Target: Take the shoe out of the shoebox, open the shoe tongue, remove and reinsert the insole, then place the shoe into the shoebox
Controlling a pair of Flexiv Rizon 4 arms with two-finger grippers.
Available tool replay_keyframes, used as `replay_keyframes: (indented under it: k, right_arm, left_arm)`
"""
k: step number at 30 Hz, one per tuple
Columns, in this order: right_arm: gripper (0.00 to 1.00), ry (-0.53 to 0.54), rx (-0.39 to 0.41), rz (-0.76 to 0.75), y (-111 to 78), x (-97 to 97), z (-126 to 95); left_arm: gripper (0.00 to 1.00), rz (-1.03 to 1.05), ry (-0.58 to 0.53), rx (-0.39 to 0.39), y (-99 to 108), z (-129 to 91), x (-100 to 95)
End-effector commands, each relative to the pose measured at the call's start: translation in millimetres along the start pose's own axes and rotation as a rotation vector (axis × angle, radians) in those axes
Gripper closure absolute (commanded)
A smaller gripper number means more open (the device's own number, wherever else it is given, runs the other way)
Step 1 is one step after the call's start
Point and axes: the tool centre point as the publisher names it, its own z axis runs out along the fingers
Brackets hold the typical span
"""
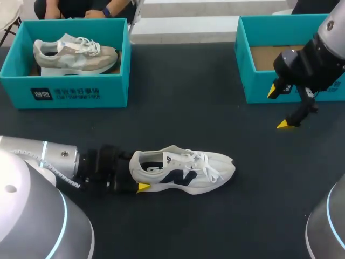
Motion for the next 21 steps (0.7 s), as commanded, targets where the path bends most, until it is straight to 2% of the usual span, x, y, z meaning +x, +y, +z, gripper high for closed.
replay_keyframes:
  k: [1, 5, 6, 8, 10, 12, 16, 19, 21]
  right_arm:
    - [0.0, 0.002, 0.002, 0.0, 0.3, -1.4, 1.3]
    - [0.0, 0.002, 0.002, 0.0, 0.3, -1.4, 1.3]
    - [0.0, -0.029, -0.013, 0.043, 3.7, 0.2, 0.6]
    - [0.0, -0.057, 0.012, 0.193, 13.2, -0.1, 0.1]
    - [0.0, -0.137, -0.023, 0.325, 24.1, 1.3, 0.7]
    - [0.0, -0.171, -0.006, 0.486, 35.5, 4.6, 3.5]
    - [0.0, -0.277, -0.04, 0.774, 57.8, 15.9, 10.9]
    - [0.0, -0.314, -0.065, 0.922, 77.1, 20.0, 22.6]
    - [0.0, -0.294, -0.071, 0.976, 88.8, 15.9, 31.9]
  left_arm:
    - [1.0, 0.0, -0.003, -0.004, 0.0, -0.7, 0.9]
    - [1.0, 0.0, -0.003, -0.004, 0.0, -0.7, 0.9]
    - [1.0, 0.0, -0.003, -0.004, 0.0, -0.7, 0.9]
    - [1.0, 0.0, -0.003, -0.004, 0.0, -0.7, 0.9]
    - [1.0, 0.0, -0.003, -0.004, 0.0, -0.7, 0.9]
    - [1.0, 0.0, -0.003, -0.004, 0.0, -0.7, 0.9]
    - [1.0, 0.0, -0.003, -0.004, 0.0, -0.7, 0.9]
    - [1.0, 0.0, -0.003, -0.004, 0.0, -0.7, 0.9]
    - [1.0, 0.0, -0.003, -0.004, 0.0, -0.7, 0.9]
